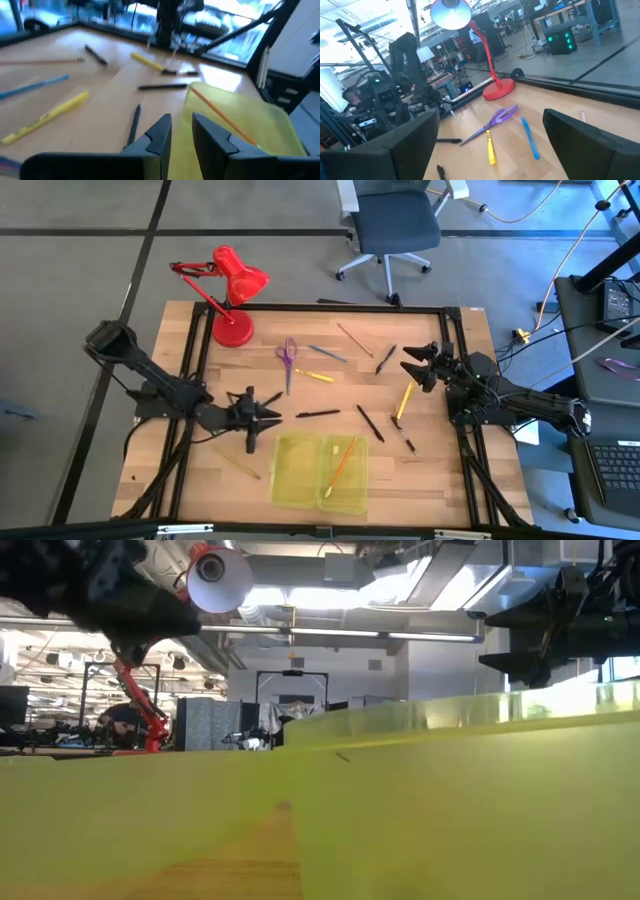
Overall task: Pick & place school supplies into a supply box
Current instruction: Put the yellow pen into the yellow supply box
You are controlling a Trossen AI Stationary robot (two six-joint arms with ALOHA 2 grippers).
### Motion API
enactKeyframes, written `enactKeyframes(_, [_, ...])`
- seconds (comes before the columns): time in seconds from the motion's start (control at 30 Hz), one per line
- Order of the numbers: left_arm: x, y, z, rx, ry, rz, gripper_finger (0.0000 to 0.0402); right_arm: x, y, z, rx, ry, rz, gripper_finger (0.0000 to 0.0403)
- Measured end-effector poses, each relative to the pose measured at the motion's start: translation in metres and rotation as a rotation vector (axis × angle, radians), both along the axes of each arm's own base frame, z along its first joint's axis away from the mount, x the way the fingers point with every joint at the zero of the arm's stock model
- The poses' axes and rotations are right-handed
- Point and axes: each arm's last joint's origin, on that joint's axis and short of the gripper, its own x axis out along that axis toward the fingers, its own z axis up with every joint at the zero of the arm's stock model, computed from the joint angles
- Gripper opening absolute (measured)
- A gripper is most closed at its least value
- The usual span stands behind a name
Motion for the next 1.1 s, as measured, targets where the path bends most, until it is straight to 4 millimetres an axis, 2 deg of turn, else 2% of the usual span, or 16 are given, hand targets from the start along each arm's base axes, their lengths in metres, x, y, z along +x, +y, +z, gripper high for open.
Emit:
enactKeyframes(0.23, [-0.02, 0.013, -0.016, 0.121, -0.077, -0.006, 0.0065, 0.0, 0.0, -0.001, 0.0, 0.006, 0.009, 0.036])
enactKeyframes(0.4, [-0.025, 0.017, -0.024, 0.234, -0.028, 0.033, 0.0071, 0.0, 0.0, 0.0, -0.073, 0.031, 0.006, 0.036])
enactKeyframes(0.53, [-0.026, 0.018, -0.026, 0.223, -0.02, 0.045, 0.0071, -0.001, 0.001, 0.015, -0.077, 0.09, 0.009, 0.036])
enactKeyframes(0.8, [-0.026, 0.019, -0.026, 0.217, -0.023, 0.067, 0.0066, 0.006, 0.003, 0.063, -0.048, 0.443, -0.047, 0.036])
enactKeyframes(0.93, [-0.026, 0.019, -0.026, 0.232, -0.02, 0.072, 0.007, 0.02, 0.003, 0.07, 0.019, 0.668, -0.051, 0.036])
enactKeyframes(1.1, [-0.026, 0.019, -0.026, 0.255, -0.016, 0.069, 0.0072, 0.038, 0.008, 0.068, 0.152, 0.963, -0.068, 0.036])
